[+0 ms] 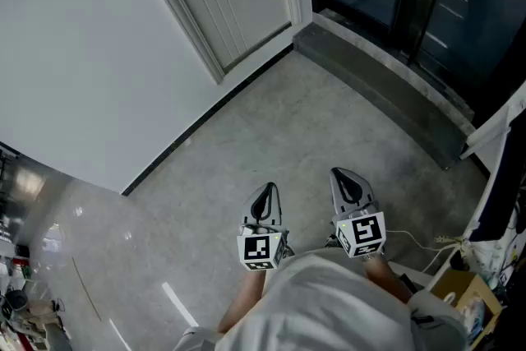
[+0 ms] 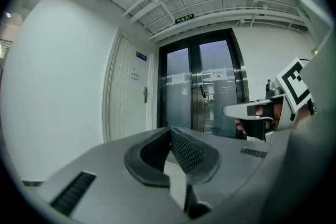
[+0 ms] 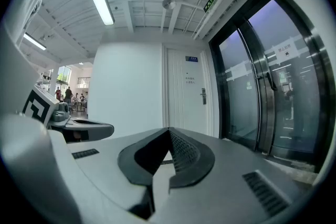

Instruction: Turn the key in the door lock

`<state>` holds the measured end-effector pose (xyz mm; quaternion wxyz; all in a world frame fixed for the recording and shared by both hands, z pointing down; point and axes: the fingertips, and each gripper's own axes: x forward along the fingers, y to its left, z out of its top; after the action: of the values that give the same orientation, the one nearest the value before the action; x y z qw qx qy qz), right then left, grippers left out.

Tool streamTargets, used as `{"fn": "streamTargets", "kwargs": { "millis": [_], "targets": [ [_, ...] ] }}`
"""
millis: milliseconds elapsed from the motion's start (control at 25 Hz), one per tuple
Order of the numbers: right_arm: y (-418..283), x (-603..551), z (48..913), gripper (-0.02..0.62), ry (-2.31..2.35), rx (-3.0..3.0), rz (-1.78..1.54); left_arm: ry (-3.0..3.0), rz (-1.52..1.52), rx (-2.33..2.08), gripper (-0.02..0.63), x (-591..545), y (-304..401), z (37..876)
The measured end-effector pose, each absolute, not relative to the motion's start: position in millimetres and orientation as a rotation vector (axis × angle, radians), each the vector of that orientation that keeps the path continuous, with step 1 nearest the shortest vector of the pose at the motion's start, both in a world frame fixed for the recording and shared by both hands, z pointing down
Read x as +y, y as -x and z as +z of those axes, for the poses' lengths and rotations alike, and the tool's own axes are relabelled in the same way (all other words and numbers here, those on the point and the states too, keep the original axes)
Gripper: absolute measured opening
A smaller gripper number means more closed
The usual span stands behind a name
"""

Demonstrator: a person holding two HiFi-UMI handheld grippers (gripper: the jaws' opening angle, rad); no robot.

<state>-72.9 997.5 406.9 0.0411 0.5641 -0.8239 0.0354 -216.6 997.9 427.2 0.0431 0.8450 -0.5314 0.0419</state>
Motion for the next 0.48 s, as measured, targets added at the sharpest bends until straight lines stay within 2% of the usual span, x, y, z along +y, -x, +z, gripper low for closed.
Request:
{"fn": "streamTargets", "kwargs": {
  "millis": [200,480],
  "targets": [
    [31.3,1006.2,409.4,0.002,-1.720,-2.506,0.090,-2.604,0.143,-1.604,0.008,1001.8,173.0,429.7],
    [-8.0,1003.6,418.3,0.002,-1.739,-2.487,0.133,-2.544,0.160,-1.690,0.008,1004.1,158.7,438.0]
  ]
}}
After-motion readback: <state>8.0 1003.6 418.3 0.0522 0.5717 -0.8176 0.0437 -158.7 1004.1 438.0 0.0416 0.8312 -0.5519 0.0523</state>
